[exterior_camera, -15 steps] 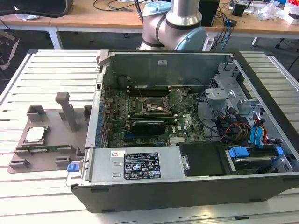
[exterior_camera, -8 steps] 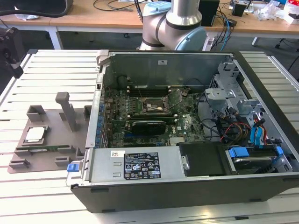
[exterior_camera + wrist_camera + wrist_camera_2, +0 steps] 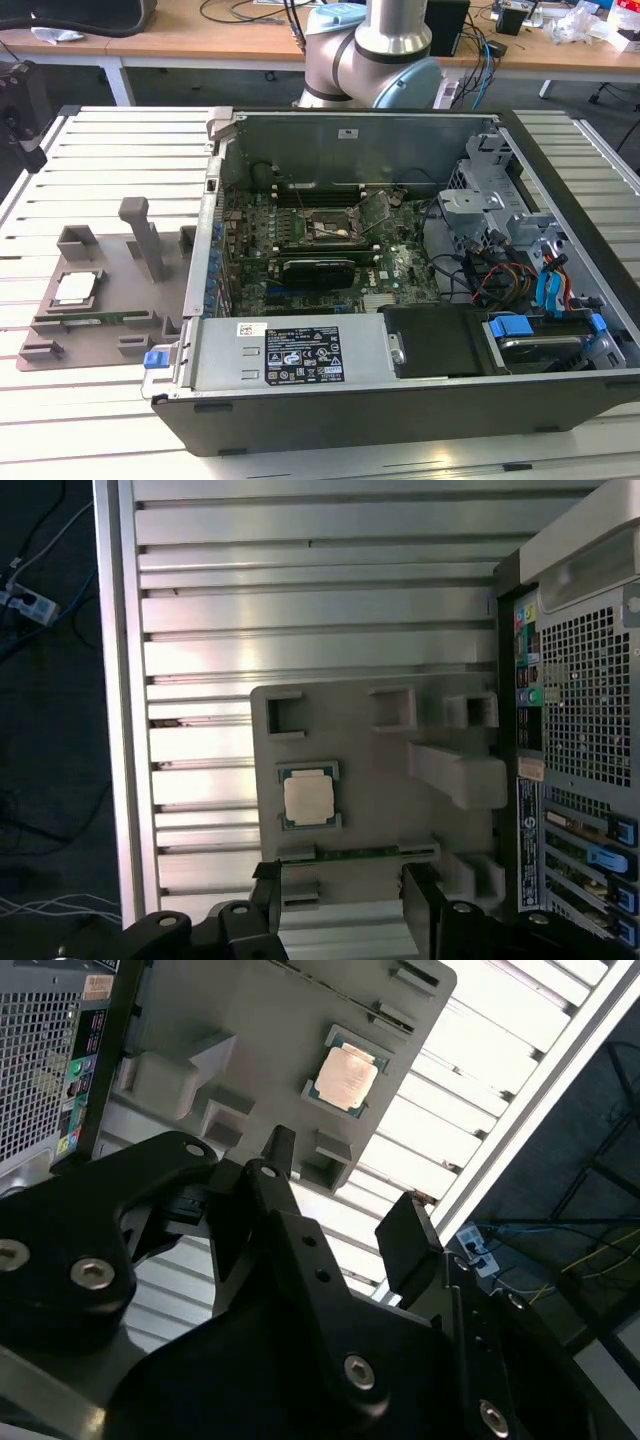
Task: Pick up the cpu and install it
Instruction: 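Pick up the cpu and move it towards the insertion slot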
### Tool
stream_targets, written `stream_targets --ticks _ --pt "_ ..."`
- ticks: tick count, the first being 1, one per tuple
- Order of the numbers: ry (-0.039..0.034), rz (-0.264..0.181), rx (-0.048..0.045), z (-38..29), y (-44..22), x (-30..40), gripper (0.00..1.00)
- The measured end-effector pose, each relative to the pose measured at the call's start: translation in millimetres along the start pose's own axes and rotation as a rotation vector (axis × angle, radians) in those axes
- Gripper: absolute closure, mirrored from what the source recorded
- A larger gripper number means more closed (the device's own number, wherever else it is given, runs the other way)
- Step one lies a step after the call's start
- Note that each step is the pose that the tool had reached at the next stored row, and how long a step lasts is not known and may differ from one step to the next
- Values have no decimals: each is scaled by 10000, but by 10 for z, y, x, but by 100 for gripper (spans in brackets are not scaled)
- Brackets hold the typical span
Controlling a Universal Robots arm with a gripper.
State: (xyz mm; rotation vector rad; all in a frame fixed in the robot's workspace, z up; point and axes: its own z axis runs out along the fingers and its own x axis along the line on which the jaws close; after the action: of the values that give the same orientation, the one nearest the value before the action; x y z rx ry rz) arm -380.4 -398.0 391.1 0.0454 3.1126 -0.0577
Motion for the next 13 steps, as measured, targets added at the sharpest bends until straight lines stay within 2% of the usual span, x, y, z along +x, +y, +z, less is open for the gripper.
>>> stream_targets --ticks 2,13 --pt "-4 -108 -4 0 2 0 40" --pt "-3 -112 -4 36 3 1 40"
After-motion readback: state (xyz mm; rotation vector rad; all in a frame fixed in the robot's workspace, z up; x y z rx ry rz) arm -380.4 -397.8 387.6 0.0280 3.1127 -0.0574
